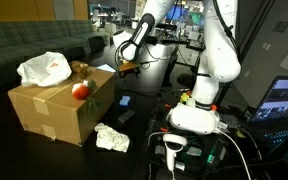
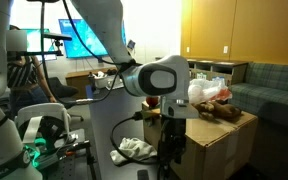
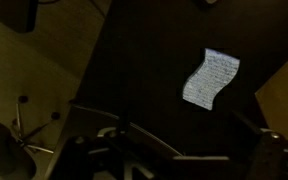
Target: Put the objects on the box onto the table and the objects on the table on to the box
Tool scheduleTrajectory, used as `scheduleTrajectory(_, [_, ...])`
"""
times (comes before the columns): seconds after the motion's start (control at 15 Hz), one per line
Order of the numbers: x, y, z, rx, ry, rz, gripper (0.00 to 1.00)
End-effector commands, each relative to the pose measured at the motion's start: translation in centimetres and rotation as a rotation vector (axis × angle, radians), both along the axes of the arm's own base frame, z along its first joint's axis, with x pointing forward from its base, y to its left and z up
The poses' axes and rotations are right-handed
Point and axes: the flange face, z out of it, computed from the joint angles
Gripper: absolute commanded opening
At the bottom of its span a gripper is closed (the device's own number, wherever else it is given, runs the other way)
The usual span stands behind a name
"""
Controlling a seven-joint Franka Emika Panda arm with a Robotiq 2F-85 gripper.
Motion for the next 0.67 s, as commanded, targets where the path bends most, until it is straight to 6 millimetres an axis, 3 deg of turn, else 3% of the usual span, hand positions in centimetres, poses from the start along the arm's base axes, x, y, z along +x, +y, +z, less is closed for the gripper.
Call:
scheduleTrajectory(0.0, [-0.8, 4.9, 4.3, 0.022, -0.001, 0.202, 1.0])
scheduleTrajectory(0.33, [-0.5, 13.7, 6.0, 0.087, 0.002, 0.387, 1.0])
scheduleTrajectory(0.6, [-1.1, 19.5, 4.9, 0.166, -0.011, 0.457, 1.0])
